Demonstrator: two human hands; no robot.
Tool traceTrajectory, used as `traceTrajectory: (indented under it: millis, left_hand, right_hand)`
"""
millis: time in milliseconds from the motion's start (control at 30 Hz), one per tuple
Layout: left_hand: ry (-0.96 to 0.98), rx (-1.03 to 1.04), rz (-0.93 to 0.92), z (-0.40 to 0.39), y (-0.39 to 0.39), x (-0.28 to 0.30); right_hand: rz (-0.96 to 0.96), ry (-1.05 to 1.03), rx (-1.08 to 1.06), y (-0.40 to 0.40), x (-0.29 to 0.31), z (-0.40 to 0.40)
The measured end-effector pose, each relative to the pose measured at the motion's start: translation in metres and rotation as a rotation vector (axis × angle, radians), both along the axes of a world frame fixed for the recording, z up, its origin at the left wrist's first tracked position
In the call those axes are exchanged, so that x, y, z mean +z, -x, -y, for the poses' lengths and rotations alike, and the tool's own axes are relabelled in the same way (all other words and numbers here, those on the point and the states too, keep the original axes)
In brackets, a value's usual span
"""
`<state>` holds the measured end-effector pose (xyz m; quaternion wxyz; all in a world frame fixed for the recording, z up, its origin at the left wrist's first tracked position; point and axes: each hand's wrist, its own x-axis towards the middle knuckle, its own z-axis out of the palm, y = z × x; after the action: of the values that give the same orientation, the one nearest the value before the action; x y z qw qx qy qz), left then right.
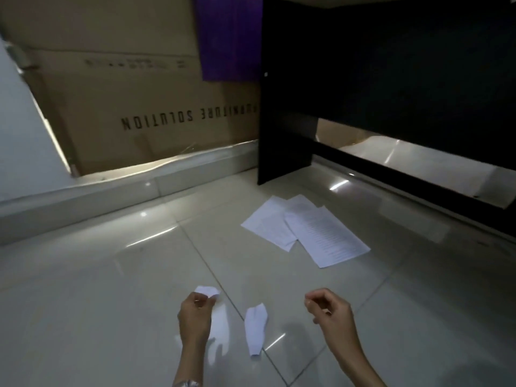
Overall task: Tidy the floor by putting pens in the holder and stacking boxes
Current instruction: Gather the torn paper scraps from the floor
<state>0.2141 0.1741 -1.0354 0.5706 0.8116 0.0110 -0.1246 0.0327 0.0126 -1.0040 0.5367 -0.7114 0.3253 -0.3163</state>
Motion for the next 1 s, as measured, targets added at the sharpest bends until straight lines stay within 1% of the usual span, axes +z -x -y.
traceTrajectory:
  millis: [167, 233, 300, 433, 500, 533, 600, 633, 700, 800, 933, 1000]
  left_hand:
    - [-0.227, -0.240, -0.104, 0.007, 0.014, -0.036]
    - [-0.363, -0.337, -0.089, 0.014, 0.025, -0.042]
    - [-0.441, -0.382, -0.073, 0.023, 0.033, -0.049]
    - [-0.650, -0.355, -0.067, 0.035, 0.046, -0.062]
    - [-0.770, -0.333, -0.005, 0.040, 0.054, -0.065]
    - [-0.815, -0.322, 0.057, 0.042, 0.058, -0.064]
    - [-0.856, -0.309, 0.189, 0.047, 0.065, -0.062]
    - [-0.868, -0.326, 0.188, 0.050, 0.068, -0.062]
    - [-0.836, -0.350, 0.136, 0.054, 0.071, -0.065]
    - [-0.703, -0.357, 0.064, 0.050, 0.069, -0.073]
    - [-0.475, -0.302, -0.062, 0.035, 0.061, -0.074]
    - [-0.268, -0.223, -0.085, 0.029, 0.055, -0.070]
  right_hand:
    - [-0.118, -0.072, 0.068, -0.024, -0.042, -0.009]
    - [-0.130, -0.095, 0.070, -0.028, -0.054, -0.013]
    - [-0.138, -0.128, 0.070, -0.031, -0.063, -0.017]
    - [-0.171, -0.141, 0.073, -0.031, -0.077, -0.018]
    - [-0.185, -0.141, 0.074, -0.032, -0.085, -0.016]
    - [-0.196, -0.140, 0.076, -0.033, -0.087, -0.015]
    - [-0.205, -0.133, 0.083, -0.034, -0.089, -0.015]
    - [-0.211, -0.129, 0.089, -0.036, -0.091, -0.015]
    - [-0.225, -0.122, 0.106, -0.041, -0.093, -0.015]
    - [-0.237, -0.120, 0.143, -0.050, -0.095, -0.015]
    - [-0.219, -0.107, 0.191, -0.066, -0.089, -0.016]
    - [-0.207, -0.090, 0.217, -0.078, -0.086, -0.018]
